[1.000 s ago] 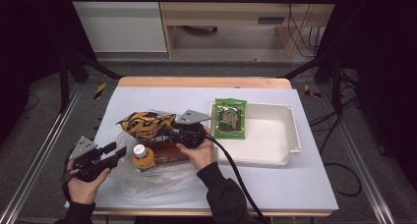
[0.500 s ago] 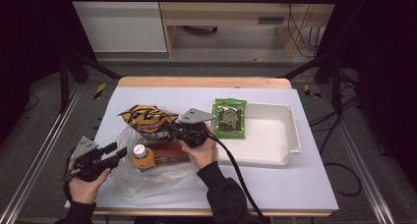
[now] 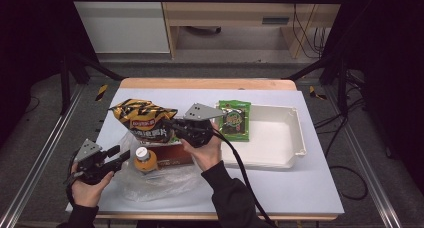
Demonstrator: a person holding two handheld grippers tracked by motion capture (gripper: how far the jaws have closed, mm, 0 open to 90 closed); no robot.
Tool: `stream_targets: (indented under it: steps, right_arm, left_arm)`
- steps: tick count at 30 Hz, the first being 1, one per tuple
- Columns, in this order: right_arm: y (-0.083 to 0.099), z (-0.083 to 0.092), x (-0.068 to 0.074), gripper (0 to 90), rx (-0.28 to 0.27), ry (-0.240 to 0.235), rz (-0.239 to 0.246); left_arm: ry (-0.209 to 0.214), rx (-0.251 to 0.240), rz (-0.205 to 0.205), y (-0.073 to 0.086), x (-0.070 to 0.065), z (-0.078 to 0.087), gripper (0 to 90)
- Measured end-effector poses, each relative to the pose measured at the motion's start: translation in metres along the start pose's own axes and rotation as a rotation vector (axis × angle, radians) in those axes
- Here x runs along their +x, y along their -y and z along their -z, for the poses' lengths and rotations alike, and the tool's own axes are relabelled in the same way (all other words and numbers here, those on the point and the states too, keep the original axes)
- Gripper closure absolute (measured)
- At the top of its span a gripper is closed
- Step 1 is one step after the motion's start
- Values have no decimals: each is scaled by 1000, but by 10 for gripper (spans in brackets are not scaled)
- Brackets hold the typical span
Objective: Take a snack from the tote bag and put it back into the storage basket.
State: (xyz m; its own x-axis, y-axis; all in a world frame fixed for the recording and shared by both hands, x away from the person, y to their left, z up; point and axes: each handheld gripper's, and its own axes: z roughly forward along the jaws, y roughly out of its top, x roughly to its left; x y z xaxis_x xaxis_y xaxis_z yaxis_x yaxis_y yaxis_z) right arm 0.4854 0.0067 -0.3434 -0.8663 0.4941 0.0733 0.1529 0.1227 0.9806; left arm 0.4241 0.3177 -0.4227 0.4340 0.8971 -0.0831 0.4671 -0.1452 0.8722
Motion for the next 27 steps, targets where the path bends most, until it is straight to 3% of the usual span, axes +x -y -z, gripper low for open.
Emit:
stream_targets:
  steps: [6, 18, 27]
  right_arm:
    - [-13, 8, 6, 893, -28, -21, 9]
    - [-26, 29, 2, 894, -75, 3, 15]
    - [-37, 61, -7, 895, -101, 59, 27]
  left_arm:
    - [0, 8, 3, 1, 0, -2, 516]
    - [-3, 6, 2, 1, -1, -1, 503]
    - [-8, -4, -2, 0, 1, 1, 499]
